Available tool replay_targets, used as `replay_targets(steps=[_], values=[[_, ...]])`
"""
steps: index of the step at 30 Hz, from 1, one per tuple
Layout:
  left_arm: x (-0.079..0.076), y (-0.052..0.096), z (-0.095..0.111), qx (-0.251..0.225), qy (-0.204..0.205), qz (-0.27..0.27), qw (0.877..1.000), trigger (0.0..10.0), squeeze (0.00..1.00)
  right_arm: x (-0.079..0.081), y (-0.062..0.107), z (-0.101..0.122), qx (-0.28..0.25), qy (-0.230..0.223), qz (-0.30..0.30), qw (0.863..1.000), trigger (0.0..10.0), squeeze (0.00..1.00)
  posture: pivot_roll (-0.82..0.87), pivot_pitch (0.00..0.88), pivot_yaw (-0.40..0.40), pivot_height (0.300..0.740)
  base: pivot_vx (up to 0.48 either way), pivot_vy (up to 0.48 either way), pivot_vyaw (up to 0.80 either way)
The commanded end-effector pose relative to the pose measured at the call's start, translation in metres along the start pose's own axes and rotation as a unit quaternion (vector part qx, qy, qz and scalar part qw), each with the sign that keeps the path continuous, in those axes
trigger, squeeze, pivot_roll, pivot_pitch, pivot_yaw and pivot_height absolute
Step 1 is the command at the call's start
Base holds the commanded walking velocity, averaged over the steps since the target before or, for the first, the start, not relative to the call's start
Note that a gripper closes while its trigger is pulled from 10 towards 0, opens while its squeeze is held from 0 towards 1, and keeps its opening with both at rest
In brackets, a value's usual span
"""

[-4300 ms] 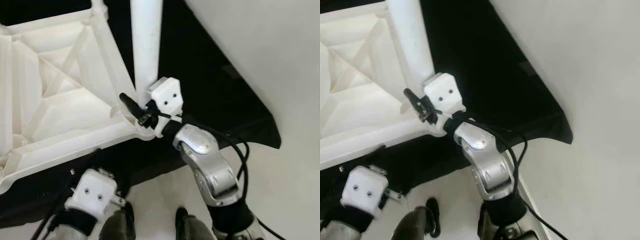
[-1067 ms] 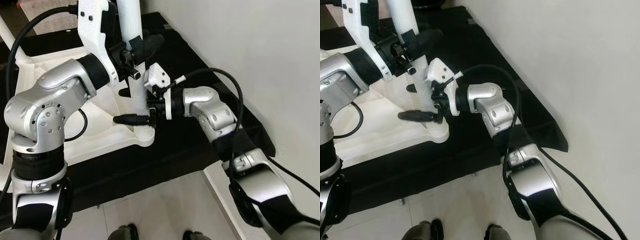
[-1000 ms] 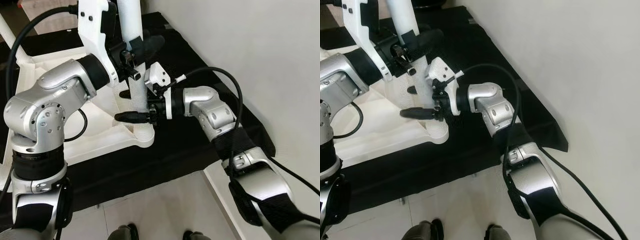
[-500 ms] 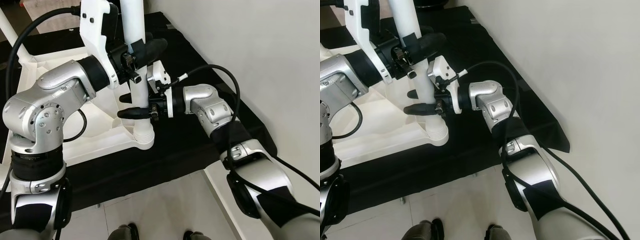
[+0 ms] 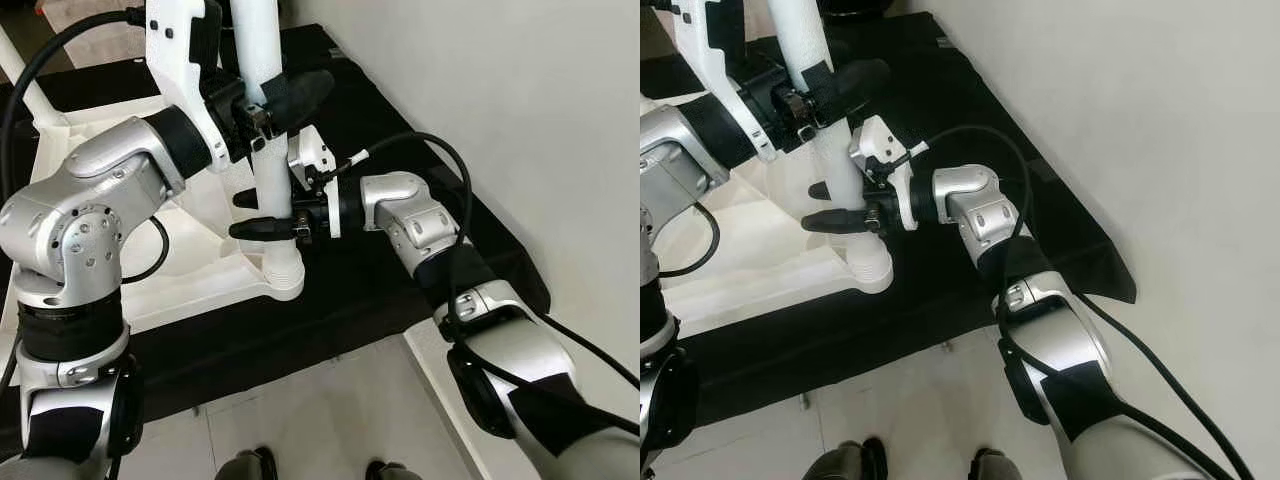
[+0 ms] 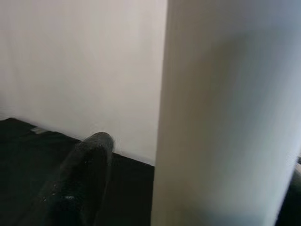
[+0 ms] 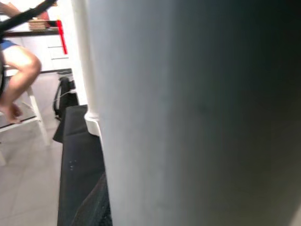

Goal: Building children table

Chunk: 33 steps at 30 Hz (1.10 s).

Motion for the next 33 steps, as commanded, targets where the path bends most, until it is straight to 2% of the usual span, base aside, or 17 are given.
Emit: replay_targets(steps=[1,2,3,4,5,6,7,8,9,10,11,12,14,17,26,30,33], values=[[-0.006,-0.003,0.004,-0.006,-0.005,-0.01,1.0,10.0,1.0,0.003,-0.009,-0.001,0.007,0.006,-0.009,1.0,0.0,0.0,0.07,0.182,-0.01,0.74,0.0,0.0,0.0],[-0.006,-0.002,0.004,-0.002,-0.007,0.001,1.0,10.0,1.0,-0.008,-0.005,-0.014,0.04,0.02,-0.119,0.992,0.0,0.0,0.07,0.187,-0.03,0.74,0.0,0.0,0.0],[-0.006,-0.002,0.004,-0.002,-0.007,0.001,1.0,10.0,1.0,-0.008,-0.005,-0.014,0.04,0.02,-0.119,0.992,0.0,0.0,0.07,0.187,-0.03,0.74,0.0,0.0,0.0],[-0.006,-0.002,0.003,0.0,-0.008,0.002,1.0,10.0,1.0,-0.029,0.005,-0.023,0.053,-0.007,-0.265,0.963,0.0,0.0,0.07,0.187,-0.033,0.74,0.0,0.0,0.0],[-0.007,-0.002,0.003,0.003,-0.002,-0.001,1.0,10.0,0.0,-0.033,0.019,-0.034,0.068,-0.022,-0.354,0.933,0.0,0.0,0.07,0.193,-0.033,0.74,0.0,0.0,0.0],[-0.007,-0.002,0.003,0.003,-0.002,-0.001,1.0,10.0,0.0,-0.033,0.019,-0.034,0.068,-0.022,-0.354,0.933,0.0,0.0,0.07,0.193,-0.033,0.74,0.0,0.0,0.0],[-0.006,-0.001,0.003,0.005,0.002,-0.002,1.0,10.0,0.0,-0.022,0.024,-0.044,0.076,-0.04,-0.386,0.918,0.0,0.0,0.07,0.203,-0.016,0.74,0.0,0.0,0.0],[-0.006,-0.001,0.003,0.005,0.002,-0.002,1.0,10.0,0.0,-0.022,0.024,-0.044,0.076,-0.04,-0.386,0.918,0.0,0.0,0.07,0.203,-0.016,0.74,0.0,0.0,0.0],[-0.005,0.0,0.0,0.009,0.011,-0.002,1.0,10.0,0.0,-0.005,0.02,-0.053,0.083,-0.057,-0.386,0.917,0.0,0.0,0.06,0.194,-0.003,0.74,0.0,0.0,0.0],[-0.005,0.0,0.0,0.009,0.011,-0.002,1.0,10.0,0.0,-0.005,0.02,-0.053,0.083,-0.057,-0.386,0.917,0.0,0.0,0.06,0.194,-0.003,0.74,0.0,0.0,0.0],[-0.004,0.001,-0.003,0.012,0.017,-0.002,1.0,10.0,0.0,0.009,0.013,-0.056,0.084,-0.065,-0.368,0.924,0.0,0.0,0.06,0.194,-0.003,0.74,0.0,0.0,0.0],[-0.004,0.001,-0.003,0.012,0.017,-0.002,1.0,10.0,0.0,0.009,0.013,-0.056,0.084,-0.065,-0.368,0.924,0.0,0.0,0.06,0.194,-0.003,0.74,0.0,0.0,0.0],[-0.004,0.001,-0.012,0.025,0.021,-0.003,0.999,10.0,0.0,0.018,0.0,-0.053,0.073,-0.073,-0.356,0.929,0.0,0.0,0.07,0.185,0.001,0.74,0.0,0.0,0.0],[-0.004,0.0,-0.015,0.03,0.02,-0.003,0.999,10.0,0.0,0.013,-0.005,-0.048,0.062,-0.076,-0.357,0.929,0.0,0.0,0.07,0.181,-0.004,0.74,0.0,0.0,0.0],[-0.002,0.0,-0.022,0.045,0.024,0.006,0.999,10.0,0.0,0.015,-0.002,-0.038,0.07,-0.076,-0.378,0.92,0.0,0.0,0.06,0.174,-0.009,0.74,0.0,0.0,0.0],[-0.002,0.0,-0.024,0.048,0.022,0.006,0.999,10.0,0.0,0.015,-0.008,-0.034,0.07,-0.076,-0.357,0.928,0.0,0.0,0.06,0.171,-0.011,0.74,0.0,0.0,0.0],[-0.004,0.0,-0.025,0.05,0.024,0.003,0.998,10.0,0.0,0.011,-0.009,-0.032,0.071,-0.075,-0.355,0.929,0.0,0.0,0.06,0.172,-0.013,0.74,0.0,0.0,0.0]])
Point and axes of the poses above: a point about 5 cm out from each wrist's last joint towards the gripper, its own y axis pointing back from the gripper into the wrist, its own z axis along the axis of the wrist's last joint, x = y × z, the point moved 6 cm from there along -y, pointing out of the wrist towards the gripper, and after that the axes turned 5 degrees about y, right-handed, at the moved point
